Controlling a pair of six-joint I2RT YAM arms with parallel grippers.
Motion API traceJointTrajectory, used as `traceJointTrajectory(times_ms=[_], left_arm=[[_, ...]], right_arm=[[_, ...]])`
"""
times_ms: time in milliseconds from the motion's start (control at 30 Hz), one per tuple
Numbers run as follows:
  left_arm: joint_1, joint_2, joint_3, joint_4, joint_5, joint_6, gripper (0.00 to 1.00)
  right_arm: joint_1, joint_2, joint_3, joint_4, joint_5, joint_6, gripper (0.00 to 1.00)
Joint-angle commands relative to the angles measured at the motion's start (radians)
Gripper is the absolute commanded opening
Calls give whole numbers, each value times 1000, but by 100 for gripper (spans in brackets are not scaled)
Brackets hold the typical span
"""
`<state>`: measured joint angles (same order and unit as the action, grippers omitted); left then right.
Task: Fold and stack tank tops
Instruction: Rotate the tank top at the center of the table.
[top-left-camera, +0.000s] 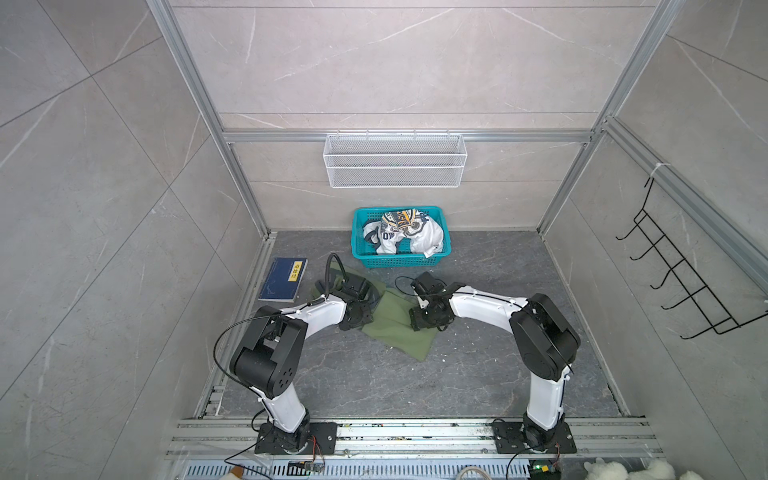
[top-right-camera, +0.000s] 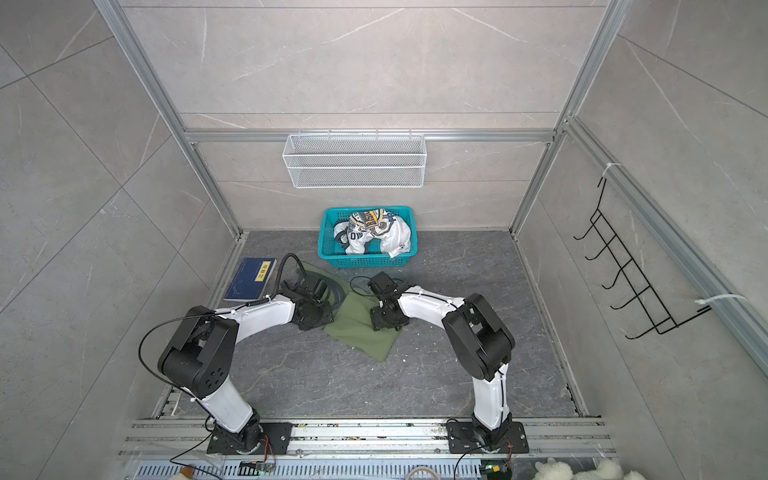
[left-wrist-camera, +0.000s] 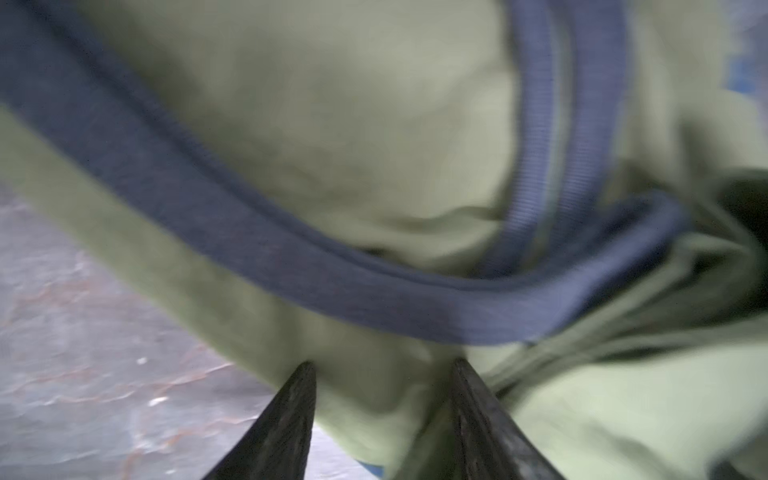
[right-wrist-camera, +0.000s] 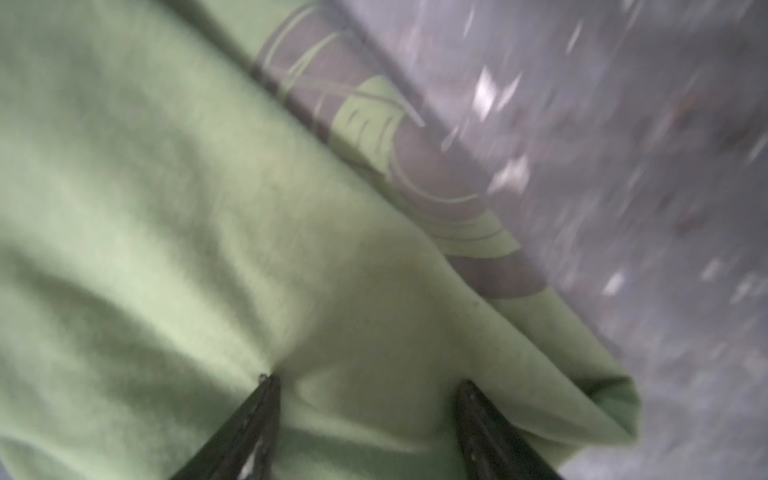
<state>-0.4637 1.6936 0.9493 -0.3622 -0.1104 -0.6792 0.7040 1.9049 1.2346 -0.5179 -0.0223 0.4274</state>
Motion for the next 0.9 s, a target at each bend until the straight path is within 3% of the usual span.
traceJointTrajectory(times_ms=[0, 167, 367, 500, 600, 733, 867], left_arm=[[44, -88, -62, -76, -56, 57, 55], [124, -212, -131, -95, -35, 85, 56], [158, -377, -147, -169, -14, 86, 57], [160, -538, -180, -249, -33, 38, 59], [160, -653, -243, -266, 22, -14, 60], [158, -757, -341, -224, 147, -83, 60], [159, -779, -410, -162, 222, -123, 59]], right_arm=[[84, -51, -89, -33, -63, 102, 70], [262, -105, -144, 22, -96, 257, 70], [429, -134, -41, 29, -64, 381, 71], [428, -194, 23, -25, 22, 328, 74], [384, -204, 61, -51, 58, 232, 74], [292, -164, 90, 5, -45, 119, 68], [223, -76, 157, 23, -123, 59, 63]])
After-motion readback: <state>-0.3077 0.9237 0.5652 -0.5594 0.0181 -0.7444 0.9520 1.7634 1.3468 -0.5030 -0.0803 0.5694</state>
